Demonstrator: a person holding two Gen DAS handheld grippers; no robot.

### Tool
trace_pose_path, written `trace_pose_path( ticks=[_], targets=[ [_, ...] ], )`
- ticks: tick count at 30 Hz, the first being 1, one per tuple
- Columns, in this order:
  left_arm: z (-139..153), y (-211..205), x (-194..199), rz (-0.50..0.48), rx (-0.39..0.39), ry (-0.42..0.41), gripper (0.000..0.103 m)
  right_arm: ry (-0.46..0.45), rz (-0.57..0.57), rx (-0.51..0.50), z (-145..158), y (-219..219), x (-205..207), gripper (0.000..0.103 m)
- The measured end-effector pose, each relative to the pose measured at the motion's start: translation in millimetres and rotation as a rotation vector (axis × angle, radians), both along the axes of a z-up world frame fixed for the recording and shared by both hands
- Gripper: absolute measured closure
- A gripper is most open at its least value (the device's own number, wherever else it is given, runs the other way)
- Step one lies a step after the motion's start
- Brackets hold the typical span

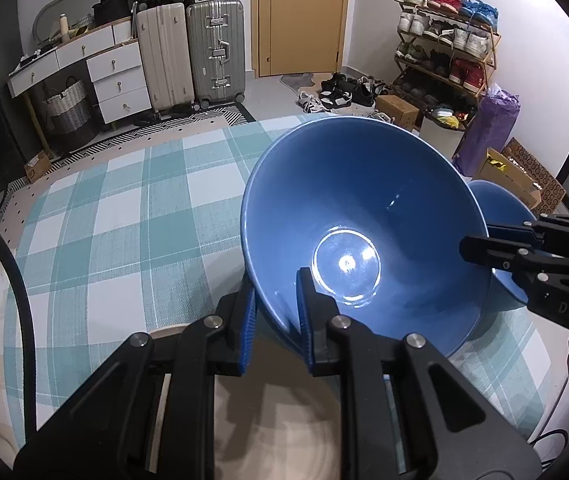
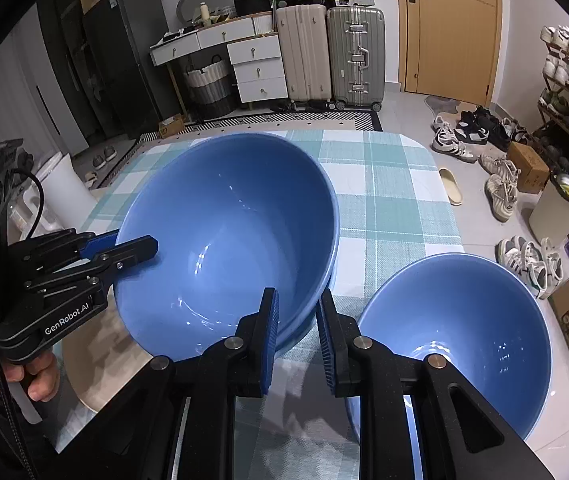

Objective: Organize plates and bowls
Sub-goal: 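Lower the held bowl into the other blue bowl and open the right gripper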

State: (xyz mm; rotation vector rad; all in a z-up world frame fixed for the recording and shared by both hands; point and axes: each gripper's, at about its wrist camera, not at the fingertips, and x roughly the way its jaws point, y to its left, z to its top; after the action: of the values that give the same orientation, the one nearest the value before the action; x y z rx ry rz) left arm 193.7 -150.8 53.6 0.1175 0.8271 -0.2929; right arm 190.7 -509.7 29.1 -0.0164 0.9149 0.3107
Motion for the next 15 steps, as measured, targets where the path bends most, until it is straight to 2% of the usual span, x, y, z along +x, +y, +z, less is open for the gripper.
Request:
trace_pose_path(
  ticks=[15],
  targets=[
    [-20.2,-4.5,4.6,0.010,0.077,-0.027,0.087,0.003,0.006,-0.055,-12.2,13.4,-4.4,0.083]
  ],
)
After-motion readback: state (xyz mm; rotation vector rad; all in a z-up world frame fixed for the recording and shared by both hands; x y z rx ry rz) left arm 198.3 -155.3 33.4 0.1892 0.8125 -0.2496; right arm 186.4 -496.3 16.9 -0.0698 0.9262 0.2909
